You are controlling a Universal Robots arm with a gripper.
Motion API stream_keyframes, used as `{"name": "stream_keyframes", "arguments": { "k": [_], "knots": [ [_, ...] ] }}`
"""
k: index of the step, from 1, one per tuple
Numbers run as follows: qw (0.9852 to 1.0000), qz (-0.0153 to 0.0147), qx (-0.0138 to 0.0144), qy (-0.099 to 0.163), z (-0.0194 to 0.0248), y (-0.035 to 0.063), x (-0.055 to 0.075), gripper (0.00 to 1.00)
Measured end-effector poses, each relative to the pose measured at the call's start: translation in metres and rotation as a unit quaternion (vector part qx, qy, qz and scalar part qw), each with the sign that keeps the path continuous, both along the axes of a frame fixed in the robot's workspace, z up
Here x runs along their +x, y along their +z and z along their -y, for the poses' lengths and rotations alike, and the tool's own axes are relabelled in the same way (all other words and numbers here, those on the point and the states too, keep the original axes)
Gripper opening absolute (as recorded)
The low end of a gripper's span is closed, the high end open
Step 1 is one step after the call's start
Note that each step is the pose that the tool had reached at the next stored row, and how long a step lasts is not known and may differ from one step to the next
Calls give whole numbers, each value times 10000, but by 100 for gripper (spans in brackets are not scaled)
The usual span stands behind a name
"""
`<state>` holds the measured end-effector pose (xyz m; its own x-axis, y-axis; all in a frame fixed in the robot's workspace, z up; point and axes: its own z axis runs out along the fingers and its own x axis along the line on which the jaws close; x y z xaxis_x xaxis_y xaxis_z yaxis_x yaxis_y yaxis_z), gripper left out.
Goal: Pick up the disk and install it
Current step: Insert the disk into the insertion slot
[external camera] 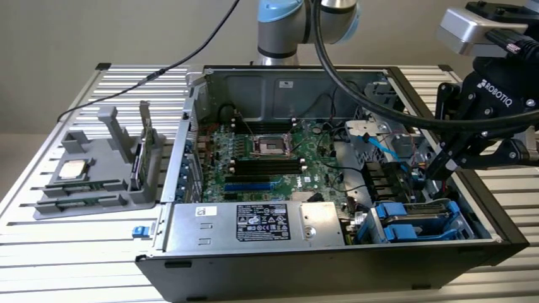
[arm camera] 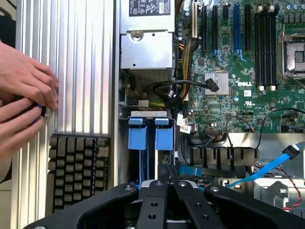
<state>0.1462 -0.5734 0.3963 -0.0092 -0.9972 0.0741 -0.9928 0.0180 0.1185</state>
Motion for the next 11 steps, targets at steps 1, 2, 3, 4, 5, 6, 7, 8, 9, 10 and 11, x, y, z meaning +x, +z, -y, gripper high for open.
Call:
{"name": "stream_keyframes", "arguments": {
  "k": [1,2,3,4,5,6,7,8,9,10,11],
  "knots": [
    [10000,0,0,0,0,0,0,11],
    [10000,0,-1,0,-3,1,0,11],
    [10000,2,0,0,-18,0,-2,11],
    [10000,2,1,0,-34,0,-2,11],
    [10000,2,2,-1,-50,0,-2,11],
    [10000,2,2,-1,-72,0,-3,11],
    [10000,2,1,-1,-96,1,-3,11],
    [10000,2,1,-1,-121,0,-2,11],
    [10000,2,2,-1,-144,0,-2,11],
    [10000,2,2,-1,-166,0,-3,11],
    [10000,2,2,-2,-186,0,-3,11]
  ]
}}
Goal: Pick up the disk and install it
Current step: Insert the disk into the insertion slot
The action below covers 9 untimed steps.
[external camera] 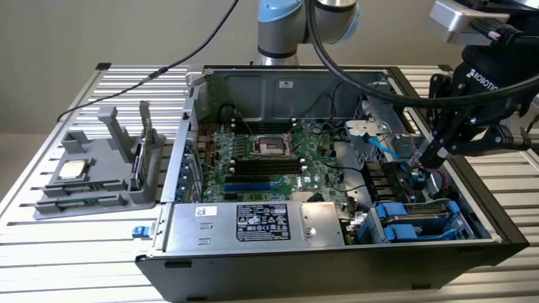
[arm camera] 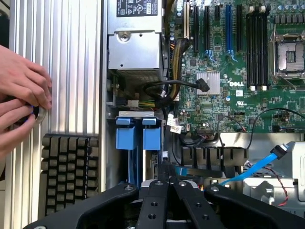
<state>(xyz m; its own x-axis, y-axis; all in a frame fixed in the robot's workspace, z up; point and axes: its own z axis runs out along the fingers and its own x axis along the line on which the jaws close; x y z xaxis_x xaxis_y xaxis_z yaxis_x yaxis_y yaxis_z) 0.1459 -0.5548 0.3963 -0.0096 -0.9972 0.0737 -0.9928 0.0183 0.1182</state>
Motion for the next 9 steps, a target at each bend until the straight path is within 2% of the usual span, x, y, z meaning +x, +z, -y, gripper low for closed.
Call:
{"name": "stream_keyframes", "arguments": {
  "k": [4,9],
  "knots": [
    [10000,0,0,0,-40,0,0,11],
    [10000,0,0,0,-52,0,0,11]
  ]
}}
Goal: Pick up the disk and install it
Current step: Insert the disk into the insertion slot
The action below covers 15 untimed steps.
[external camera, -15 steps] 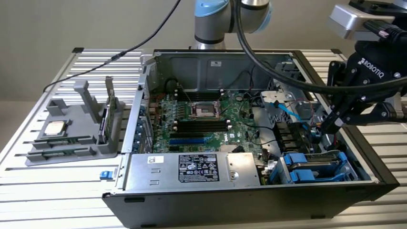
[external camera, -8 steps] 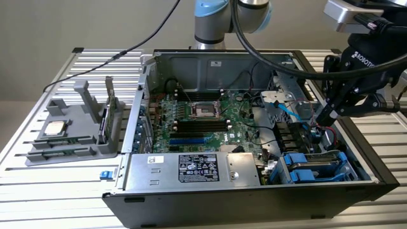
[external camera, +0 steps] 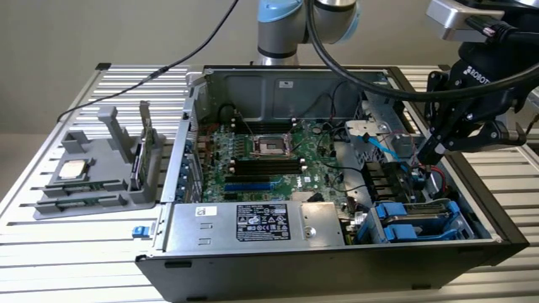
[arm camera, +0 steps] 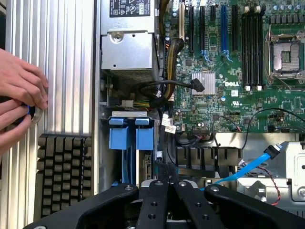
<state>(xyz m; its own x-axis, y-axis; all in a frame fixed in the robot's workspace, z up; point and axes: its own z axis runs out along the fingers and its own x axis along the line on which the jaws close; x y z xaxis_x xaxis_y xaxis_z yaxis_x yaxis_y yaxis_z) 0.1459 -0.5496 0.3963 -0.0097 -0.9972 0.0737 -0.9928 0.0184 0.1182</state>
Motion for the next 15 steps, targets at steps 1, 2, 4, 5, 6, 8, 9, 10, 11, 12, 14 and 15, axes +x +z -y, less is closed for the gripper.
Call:
{"name": "stream_keyframes", "arguments": {
  "k": [1,2,4,5,6,8,9,10,11,12,14,15],
  "knots": [
    [10000,0,0,0,0,0,0,11],
    [10000,0,0,0,-1,0,0,11],
    [10000,0,0,0,-2,1,0,12],
    [10000,0,0,0,-2,0,1,12],
    [10000,0,-1,0,-3,1,2,17],
    [10000,0,0,1,-5,0,9,17],
    [10000,0,0,3,-6,1,15,17],
    [10000,0,0,6,-6,1,21,17],
    [10000,0,1,11,-7,0,26,17],
    [10000,0,0,17,-7,0,32,17],
    [10000,0,0,33,-8,0,41,17],
    [10000,0,0,41,-8,0,44,17]
  ]
}}
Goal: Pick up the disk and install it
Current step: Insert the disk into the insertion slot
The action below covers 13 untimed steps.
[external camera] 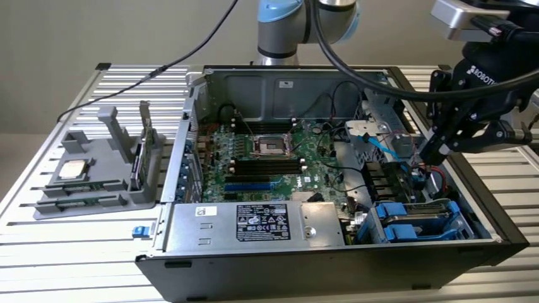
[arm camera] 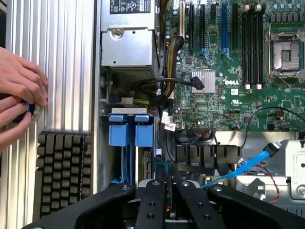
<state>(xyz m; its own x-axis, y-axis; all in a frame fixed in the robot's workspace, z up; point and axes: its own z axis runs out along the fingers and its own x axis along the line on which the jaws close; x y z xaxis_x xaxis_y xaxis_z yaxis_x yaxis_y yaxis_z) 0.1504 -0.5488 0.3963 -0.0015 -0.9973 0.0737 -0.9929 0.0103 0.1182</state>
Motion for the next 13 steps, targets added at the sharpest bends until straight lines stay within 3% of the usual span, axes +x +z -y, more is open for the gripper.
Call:
{"name": "stream_keyframes", "arguments": {
  "k": [4,6,9,12,13],
  "knots": [
    [10000,0,0,27,0,0,17,19],
    [10000,0,0,40,-1,0,25,25],
    [10000,0,1,77,-3,0,39,42],
    [9997,0,4,258,-2,-2,44,49],
    [9994,0,4,355,-3,-4,44,55]
  ]
}}
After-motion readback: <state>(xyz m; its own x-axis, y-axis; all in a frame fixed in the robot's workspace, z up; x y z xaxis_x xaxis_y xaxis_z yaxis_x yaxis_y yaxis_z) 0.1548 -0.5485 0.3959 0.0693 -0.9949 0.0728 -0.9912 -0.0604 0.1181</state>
